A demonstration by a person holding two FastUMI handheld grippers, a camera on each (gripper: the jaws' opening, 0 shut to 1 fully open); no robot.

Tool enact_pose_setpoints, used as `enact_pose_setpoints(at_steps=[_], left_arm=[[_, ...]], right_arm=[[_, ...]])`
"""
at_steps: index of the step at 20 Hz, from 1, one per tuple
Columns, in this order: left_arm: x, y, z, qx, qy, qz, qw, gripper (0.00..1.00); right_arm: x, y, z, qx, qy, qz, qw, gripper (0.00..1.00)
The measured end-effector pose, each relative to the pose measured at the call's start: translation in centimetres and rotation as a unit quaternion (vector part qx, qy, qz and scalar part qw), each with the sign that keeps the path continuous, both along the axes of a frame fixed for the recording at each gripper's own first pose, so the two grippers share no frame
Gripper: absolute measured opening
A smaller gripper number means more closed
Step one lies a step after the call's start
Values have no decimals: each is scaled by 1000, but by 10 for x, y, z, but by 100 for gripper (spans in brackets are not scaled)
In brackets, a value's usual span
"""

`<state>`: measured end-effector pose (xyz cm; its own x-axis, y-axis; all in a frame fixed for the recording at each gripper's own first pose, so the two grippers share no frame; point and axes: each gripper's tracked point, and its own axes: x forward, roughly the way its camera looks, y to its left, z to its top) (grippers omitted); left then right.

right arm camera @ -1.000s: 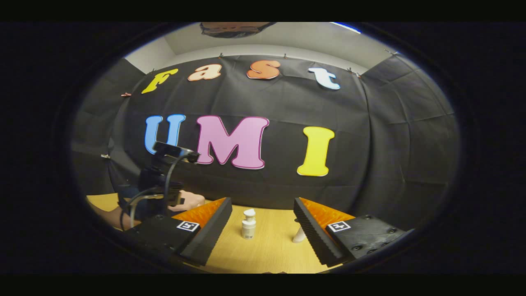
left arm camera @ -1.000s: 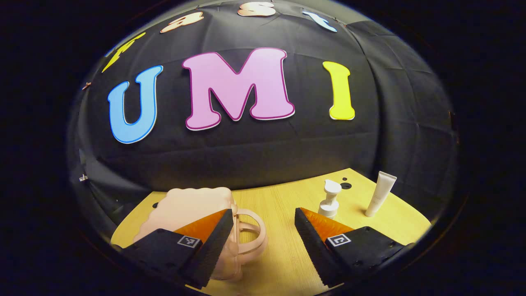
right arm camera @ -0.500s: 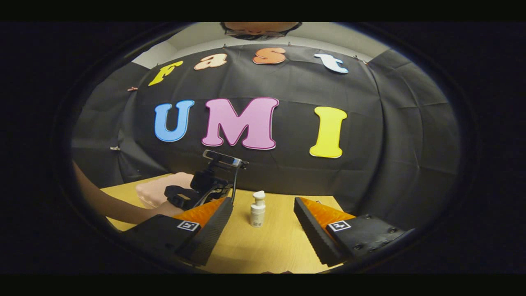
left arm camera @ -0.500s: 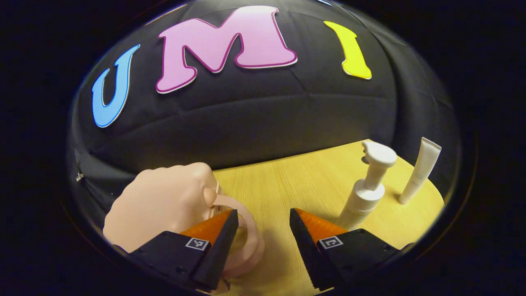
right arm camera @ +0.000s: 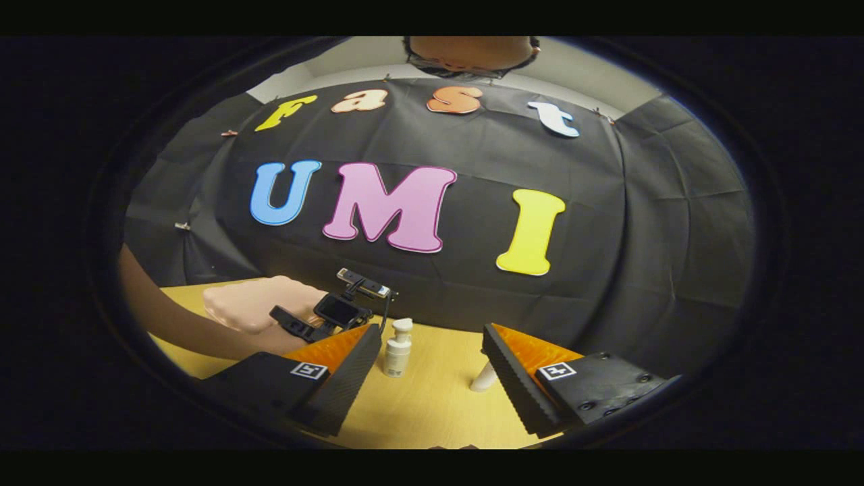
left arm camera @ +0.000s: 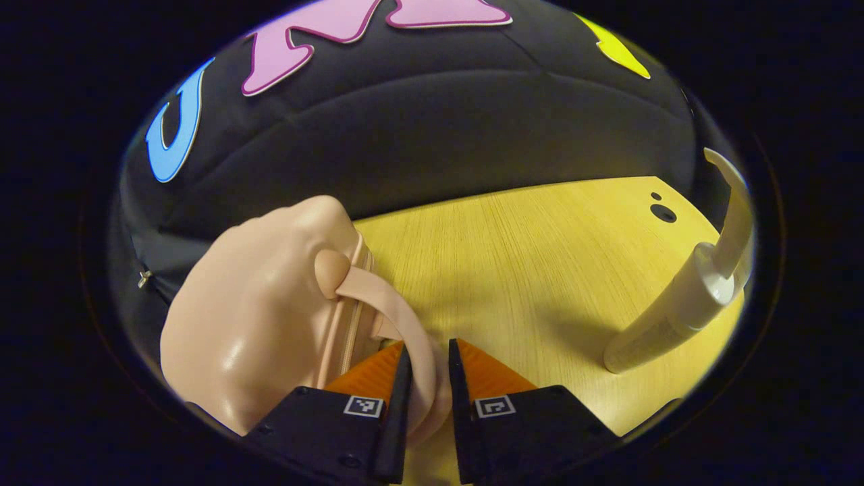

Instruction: First open the suitcase, pack the skin care products into it, and then close the suitcase.

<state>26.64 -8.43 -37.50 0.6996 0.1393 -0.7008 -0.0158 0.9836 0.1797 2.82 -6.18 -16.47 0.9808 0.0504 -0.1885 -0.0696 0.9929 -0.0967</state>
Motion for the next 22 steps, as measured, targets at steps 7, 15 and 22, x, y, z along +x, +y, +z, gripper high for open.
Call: enact_pose_setpoints(at_steps=[7,15,22], left_arm=[[8,-8,34,-101,-27,15,994,7],[1,18,141,-187,-72,14,980,6],[1,117,225,-217,-62,4,974,6]], right_arm=[[-4,2,2,0,6,-11,1000,97],[-9,34,22,-16,-7,-11,1000,97],[-4,65,50,-21,-25,-9,999,96]])
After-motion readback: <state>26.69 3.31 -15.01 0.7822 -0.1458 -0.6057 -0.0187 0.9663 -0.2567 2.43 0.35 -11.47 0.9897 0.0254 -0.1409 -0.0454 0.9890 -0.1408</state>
